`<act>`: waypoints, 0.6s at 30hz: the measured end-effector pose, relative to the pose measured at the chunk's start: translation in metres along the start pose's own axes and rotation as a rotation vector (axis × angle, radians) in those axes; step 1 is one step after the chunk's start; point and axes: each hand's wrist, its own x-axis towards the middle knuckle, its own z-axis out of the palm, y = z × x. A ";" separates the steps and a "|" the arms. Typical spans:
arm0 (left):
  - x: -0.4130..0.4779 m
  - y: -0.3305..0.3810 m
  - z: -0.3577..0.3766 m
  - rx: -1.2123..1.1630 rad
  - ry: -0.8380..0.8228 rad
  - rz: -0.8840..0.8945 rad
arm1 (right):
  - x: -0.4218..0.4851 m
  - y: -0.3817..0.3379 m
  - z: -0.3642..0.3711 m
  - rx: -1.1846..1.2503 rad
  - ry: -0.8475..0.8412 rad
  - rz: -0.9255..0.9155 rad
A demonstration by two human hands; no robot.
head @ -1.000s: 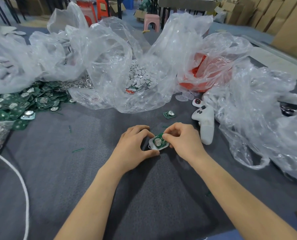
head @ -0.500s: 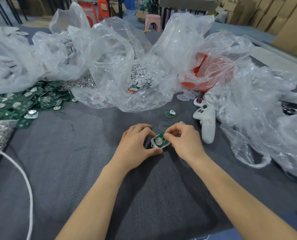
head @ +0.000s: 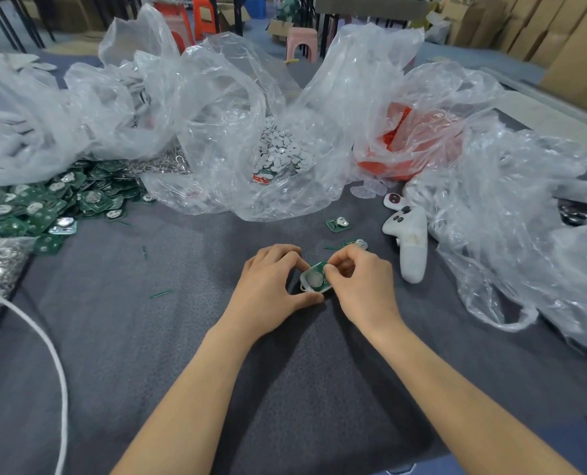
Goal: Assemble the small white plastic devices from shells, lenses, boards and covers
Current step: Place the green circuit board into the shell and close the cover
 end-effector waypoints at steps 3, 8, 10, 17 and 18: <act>0.000 0.000 0.000 0.003 0.004 -0.002 | 0.001 0.000 0.002 -0.026 -0.001 -0.012; 0.000 -0.001 0.001 0.000 0.014 0.002 | 0.000 -0.002 0.004 -0.078 0.024 -0.047; 0.000 0.000 0.001 -0.003 0.019 0.001 | -0.002 -0.002 0.006 -0.076 0.043 -0.067; -0.001 0.000 0.001 0.003 0.018 0.002 | -0.004 0.002 0.008 -0.023 0.079 -0.058; -0.001 0.000 0.001 0.003 0.020 0.002 | -0.003 0.002 0.008 -0.011 0.068 -0.054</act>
